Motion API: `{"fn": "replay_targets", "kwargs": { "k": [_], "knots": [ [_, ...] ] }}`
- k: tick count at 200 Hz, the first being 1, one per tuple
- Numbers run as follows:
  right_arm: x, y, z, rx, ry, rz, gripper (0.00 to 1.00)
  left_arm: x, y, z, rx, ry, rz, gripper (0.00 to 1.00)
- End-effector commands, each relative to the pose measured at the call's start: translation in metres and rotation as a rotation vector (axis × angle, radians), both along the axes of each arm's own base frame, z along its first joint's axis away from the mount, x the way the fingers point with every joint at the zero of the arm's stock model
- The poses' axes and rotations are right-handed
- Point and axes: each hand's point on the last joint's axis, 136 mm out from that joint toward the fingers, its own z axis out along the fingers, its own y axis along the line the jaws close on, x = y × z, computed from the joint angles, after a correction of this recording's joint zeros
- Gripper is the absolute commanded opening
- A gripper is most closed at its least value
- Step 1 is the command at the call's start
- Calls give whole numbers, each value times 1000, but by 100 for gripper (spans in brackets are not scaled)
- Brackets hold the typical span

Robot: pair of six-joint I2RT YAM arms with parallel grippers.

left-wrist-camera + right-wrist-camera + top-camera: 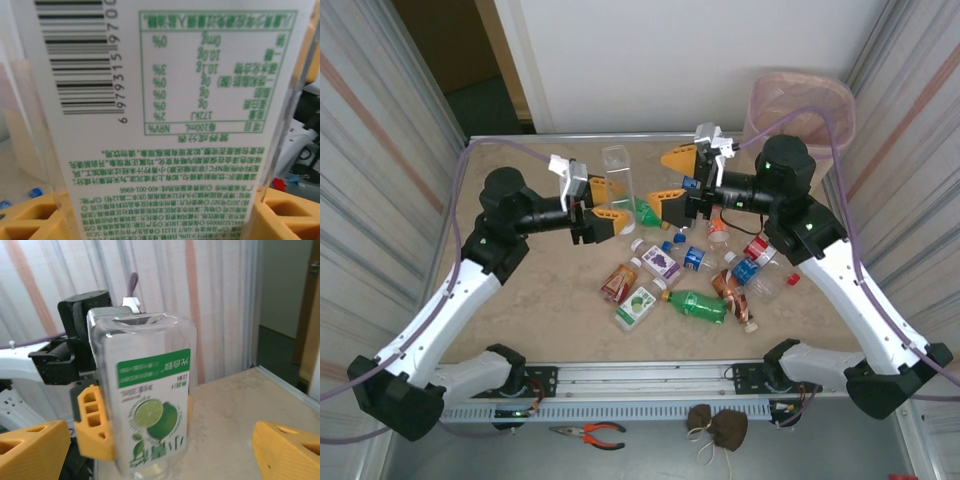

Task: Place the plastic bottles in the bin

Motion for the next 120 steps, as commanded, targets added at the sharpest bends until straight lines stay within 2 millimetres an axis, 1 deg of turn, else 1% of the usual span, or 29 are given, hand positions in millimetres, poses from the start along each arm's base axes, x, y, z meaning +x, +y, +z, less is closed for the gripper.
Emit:
{"fn": "replay_targets", "kwargs": {
  "k": [1, 33, 52, 89, 120],
  "knots": [
    [-22, 10, 29, 54, -94, 100, 95, -30, -2, 29, -29, -118, -84, 57],
    [-35, 24, 35, 80, -87, 174, 96, -43, -13, 32, -28, -139, -132, 58],
    [-43, 30, 36, 90, -86, 217, 95, -44, -16, 34, -32, -141, -140, 58],
    [-52, 33, 37, 94, -85, 239, 86, -48, -17, 36, -38, -155, -149, 58],
    [-54, 33, 39, 106, -65, 242, 78, -46, -16, 34, -35, -156, -132, 58]
  ]
}}
